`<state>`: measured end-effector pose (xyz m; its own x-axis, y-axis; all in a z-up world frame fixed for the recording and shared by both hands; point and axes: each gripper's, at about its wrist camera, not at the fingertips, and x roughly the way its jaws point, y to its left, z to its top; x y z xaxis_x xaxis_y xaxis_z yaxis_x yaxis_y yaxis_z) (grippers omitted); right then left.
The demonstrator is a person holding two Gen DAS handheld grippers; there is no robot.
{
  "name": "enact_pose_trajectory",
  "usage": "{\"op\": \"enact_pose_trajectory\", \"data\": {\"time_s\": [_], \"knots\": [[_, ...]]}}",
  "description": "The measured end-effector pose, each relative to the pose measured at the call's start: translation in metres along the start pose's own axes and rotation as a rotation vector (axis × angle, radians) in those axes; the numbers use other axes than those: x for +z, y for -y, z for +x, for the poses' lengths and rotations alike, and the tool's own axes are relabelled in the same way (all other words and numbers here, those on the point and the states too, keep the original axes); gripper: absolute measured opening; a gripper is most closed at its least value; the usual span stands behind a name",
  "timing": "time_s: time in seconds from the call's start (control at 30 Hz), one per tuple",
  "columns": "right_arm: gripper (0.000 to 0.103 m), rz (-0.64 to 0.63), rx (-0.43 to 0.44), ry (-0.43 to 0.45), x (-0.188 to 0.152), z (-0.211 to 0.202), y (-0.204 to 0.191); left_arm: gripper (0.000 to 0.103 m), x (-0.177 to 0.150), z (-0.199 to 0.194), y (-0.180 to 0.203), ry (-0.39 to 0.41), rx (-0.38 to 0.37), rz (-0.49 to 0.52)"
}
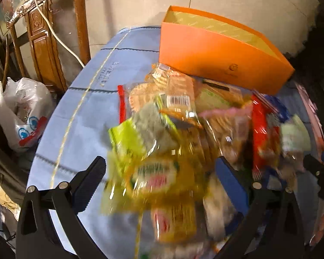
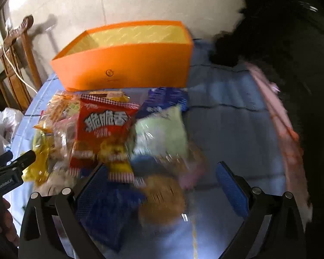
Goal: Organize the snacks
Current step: 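Grasp the clear green-labelled bag with the left gripper while the right grasps a pink-labelled cookie bag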
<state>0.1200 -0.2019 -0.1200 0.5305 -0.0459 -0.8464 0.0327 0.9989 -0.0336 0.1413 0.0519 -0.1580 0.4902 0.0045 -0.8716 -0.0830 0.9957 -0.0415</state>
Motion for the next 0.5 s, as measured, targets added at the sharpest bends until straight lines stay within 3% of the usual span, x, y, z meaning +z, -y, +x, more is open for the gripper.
{"op": "enact_pose_trajectory", "data": {"time_s": [0.07, 0.13, 0.2, 0.27, 0.37, 0.5], "knots": [[0.099, -0.032, -0.034, -0.02, 0.009, 0.023, -0.005, 0.099, 0.004, 0.022, 0.006, -0.03, 0.034, 0.012], [0.099, -0.03, -0.051, -0.068, 0.012, 0.047, -0.003, 0.085, 0.005, 0.041, 0.014, -0.045, 0.065, 0.057], [0.093, -0.038, -0.048, -0.125, 0.013, 0.069, -0.002, 0.082, 0.009, 0.05, 0.019, -0.046, 0.064, 0.076], [0.092, -0.073, -0.051, -0.127, 0.013, 0.078, -0.005, 0.077, 0.015, 0.054, 0.021, -0.036, 0.042, 0.085], [0.082, -0.137, -0.063, -0.119, 0.012, 0.081, -0.012, 0.075, 0.019, 0.06, 0.026, -0.014, 0.057, 0.137], [0.058, -0.175, -0.079, -0.107, 0.009, 0.076, -0.016, 0.068, 0.016, 0.061, 0.026, 0.011, 0.054, 0.166]]}}
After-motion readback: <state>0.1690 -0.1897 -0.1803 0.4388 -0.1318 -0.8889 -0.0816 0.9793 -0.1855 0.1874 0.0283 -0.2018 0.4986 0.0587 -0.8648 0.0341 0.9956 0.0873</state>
